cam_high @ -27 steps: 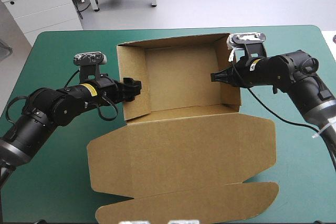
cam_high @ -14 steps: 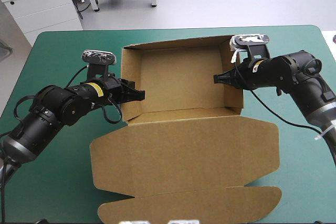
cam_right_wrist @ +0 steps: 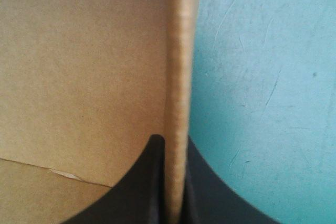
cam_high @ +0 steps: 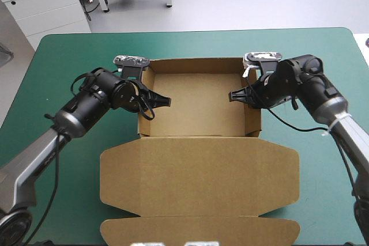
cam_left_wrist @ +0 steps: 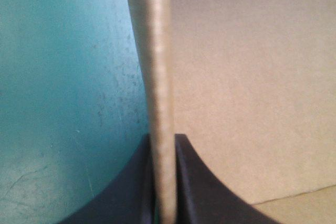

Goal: Fold the box

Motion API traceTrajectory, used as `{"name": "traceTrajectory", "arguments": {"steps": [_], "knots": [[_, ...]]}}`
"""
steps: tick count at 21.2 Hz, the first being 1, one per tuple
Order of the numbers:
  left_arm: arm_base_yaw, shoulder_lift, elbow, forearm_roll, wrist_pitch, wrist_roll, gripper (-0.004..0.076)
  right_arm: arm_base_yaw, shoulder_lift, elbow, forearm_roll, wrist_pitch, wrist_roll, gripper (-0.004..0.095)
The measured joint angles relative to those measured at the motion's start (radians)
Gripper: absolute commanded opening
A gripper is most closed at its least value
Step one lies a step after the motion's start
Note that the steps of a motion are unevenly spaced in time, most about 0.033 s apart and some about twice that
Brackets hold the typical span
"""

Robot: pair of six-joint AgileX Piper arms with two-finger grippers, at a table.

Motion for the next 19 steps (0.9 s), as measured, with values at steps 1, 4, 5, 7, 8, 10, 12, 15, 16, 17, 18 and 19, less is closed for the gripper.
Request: {"name": "traceTrajectory", "arguments": {"steps": [1,4,5,7,8,10,12,15,16,17,18,19], "knots": [[0.000,0.032,-0.019,0.004,0.027,-0.006,-0.0010,0.001,0.025,0.000,0.001,0.005,0.000,0.0000],[0.000,0.158,-0.095,0.004,0.097,-0.018,-0.0010,0.002,0.115,0.000,-0.029,0.009,0.007,0.0000],[0.000,0.176,-0.103,0.003,0.102,-0.026,-0.0010,0.002,0.128,0.000,-0.042,0.008,0.016,0.0000],[0.000,0.245,-0.123,-0.016,0.105,-0.051,-0.0010,0.002,0.158,0.000,-0.073,-0.001,0.027,0.0000],[0.000,0.258,-0.124,-0.022,0.105,-0.054,-0.0010,0.002,0.163,0.000,-0.079,-0.001,0.027,0.0000],[0.000,0.290,-0.131,-0.033,0.114,-0.061,-0.0010,0.002,0.179,0.000,-0.097,-0.001,0.027,-0.0001],[0.000,0.311,-0.140,-0.036,0.124,-0.064,-0.0010,0.002,0.201,0.000,-0.100,-0.009,0.027,0.0000],[0.000,0.319,-0.150,-0.036,0.133,-0.065,-0.0010,0.002,0.215,0.000,-0.101,-0.028,0.027,0.0006],[0.000,0.320,-0.151,-0.036,0.133,-0.065,-0.0010,0.002,0.216,0.000,-0.102,-0.028,0.027,0.0019],[0.000,0.321,-0.151,-0.035,0.133,-0.068,-0.0010,0.002,0.218,0.000,-0.101,-0.030,0.027,0.0043],[0.000,0.322,-0.151,-0.032,0.133,-0.073,-0.0009,0.002,0.220,-0.001,-0.101,-0.031,0.027,0.0070],[0.000,0.323,-0.151,-0.029,0.133,-0.083,-0.0005,0.002,0.221,-0.002,-0.101,-0.031,0.024,0.0117]]}}
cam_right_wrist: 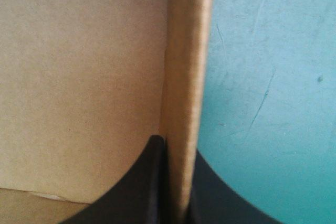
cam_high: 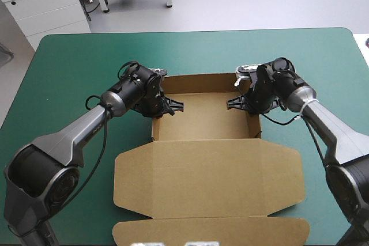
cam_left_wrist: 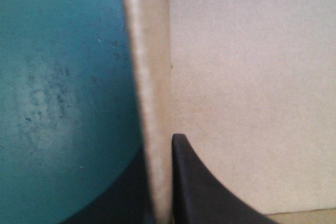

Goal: Fold the box

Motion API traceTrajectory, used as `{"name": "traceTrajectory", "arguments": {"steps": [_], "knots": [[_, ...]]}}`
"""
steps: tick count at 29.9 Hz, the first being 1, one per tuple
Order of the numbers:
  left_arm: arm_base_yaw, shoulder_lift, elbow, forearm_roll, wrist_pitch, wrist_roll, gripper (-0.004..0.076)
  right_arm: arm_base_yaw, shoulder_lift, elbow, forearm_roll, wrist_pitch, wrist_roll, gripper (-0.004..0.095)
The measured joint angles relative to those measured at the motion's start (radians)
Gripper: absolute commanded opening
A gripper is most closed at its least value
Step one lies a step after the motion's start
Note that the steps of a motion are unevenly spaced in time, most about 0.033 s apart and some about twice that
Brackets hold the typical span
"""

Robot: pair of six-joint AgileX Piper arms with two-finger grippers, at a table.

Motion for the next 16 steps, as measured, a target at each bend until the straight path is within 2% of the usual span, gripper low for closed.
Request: {"name": "traceTrajectory", "arguments": {"steps": [2,4,8,10,12,16], "knots": [[0.000,0.001,0.000,0.004,-0.001,-0.014,0.0020,0.000,0.001,0.000,0.000,-0.005,-0.015,0.0235],[0.000,0.002,0.000,0.007,-0.001,-0.018,0.0078,0.000,0.003,0.000,0.003,-0.010,-0.028,0.0409],[0.004,0.011,0.001,0.009,0.001,-0.008,0.0260,0.002,0.004,0.000,0.029,-0.020,-0.038,0.0753],[0.011,0.018,0.004,0.002,0.019,0.010,0.0346,0.003,0.004,0.000,0.036,-0.020,-0.040,0.0844],[0.015,0.022,0.007,-0.005,0.025,0.023,0.0420,0.003,0.004,0.000,0.041,-0.020,-0.041,0.0876],[0.022,0.022,-0.005,-0.019,0.054,0.031,0.0439,0.003,0.004,0.000,0.041,-0.020,-0.039,0.0876]]}}
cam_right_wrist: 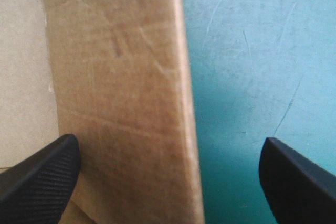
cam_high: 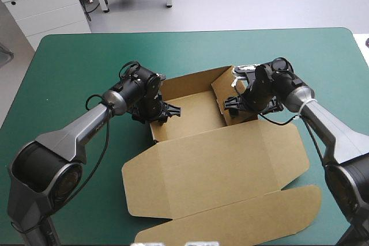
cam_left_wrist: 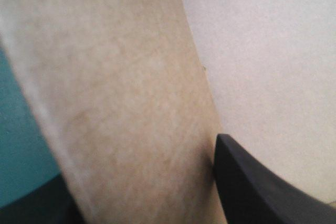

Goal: Fold the box

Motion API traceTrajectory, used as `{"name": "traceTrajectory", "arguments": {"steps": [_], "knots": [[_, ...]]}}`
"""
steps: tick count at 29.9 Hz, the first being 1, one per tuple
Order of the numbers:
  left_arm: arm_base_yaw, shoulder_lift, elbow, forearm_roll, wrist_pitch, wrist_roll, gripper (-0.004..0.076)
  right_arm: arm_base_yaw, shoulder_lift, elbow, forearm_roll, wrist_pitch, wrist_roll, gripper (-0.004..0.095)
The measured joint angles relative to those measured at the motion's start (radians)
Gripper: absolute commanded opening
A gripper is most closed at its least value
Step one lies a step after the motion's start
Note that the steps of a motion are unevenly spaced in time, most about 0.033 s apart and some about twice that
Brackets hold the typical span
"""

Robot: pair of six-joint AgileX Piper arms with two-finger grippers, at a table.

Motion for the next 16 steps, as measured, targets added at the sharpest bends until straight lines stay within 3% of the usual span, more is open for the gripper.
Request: {"name": "traceTrajectory", "arguments": {"steps": [11,16], "knots": [[0.002,0.003,-0.239,0.018,0.070,0.002,0.0439,0.000,0.001,-0.173,-0.010,0.040,-0.017,0.0876],[0.002,-0.018,-0.343,0.000,0.075,0.002,0.0414,0.000,0.001,-0.308,-0.062,0.159,-0.053,0.0876]]}}
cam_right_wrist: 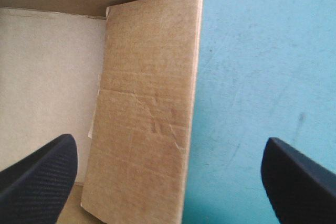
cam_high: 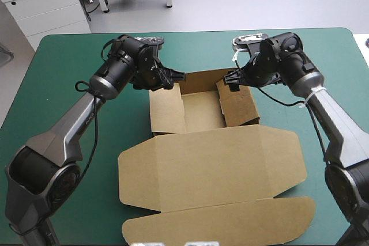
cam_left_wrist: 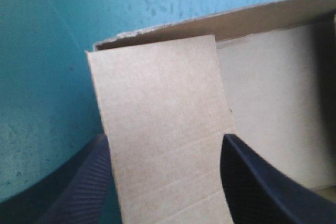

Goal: Fold the box

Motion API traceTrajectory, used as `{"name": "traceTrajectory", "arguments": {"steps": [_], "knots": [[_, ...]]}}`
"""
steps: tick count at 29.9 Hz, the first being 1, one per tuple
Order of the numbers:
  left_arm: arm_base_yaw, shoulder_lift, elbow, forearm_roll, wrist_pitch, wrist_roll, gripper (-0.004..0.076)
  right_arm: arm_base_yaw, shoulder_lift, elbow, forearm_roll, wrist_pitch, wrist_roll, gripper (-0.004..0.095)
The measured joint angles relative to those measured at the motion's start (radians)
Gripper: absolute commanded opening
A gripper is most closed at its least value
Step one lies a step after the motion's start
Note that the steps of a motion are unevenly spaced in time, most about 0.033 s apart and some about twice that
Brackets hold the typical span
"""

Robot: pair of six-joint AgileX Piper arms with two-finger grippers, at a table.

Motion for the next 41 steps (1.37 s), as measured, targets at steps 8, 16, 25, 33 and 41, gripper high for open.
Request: {"name": "traceTrajectory", "arguments": {"steps": [8,16,25,33,41], "knots": [[0.001,-0.121,-0.030,-0.056,0.011,0.139,-0.0004,0.000,-0.017,-0.061,-0.046,0.061,-0.027,0.0876],[0.001,-0.308,0.009,-0.056,0.012,0.227,-0.0010,0.000,-0.027,-0.042,-0.050,0.062,-0.035,0.0876],[0.001,-0.585,0.251,-0.008,0.012,0.254,-0.0010,0.000,0.016,-0.008,-0.053,0.064,-0.046,0.0876],[0.001,-0.816,0.521,0.031,0.012,0.254,-0.0010,0.000,0.155,-0.006,0.003,0.057,-0.063,0.0857],[0.001,-1.055,0.795,0.034,-0.015,0.254,-0.0010,0.000,0.202,0.003,0.033,0.052,-0.063,0.0749]]}}
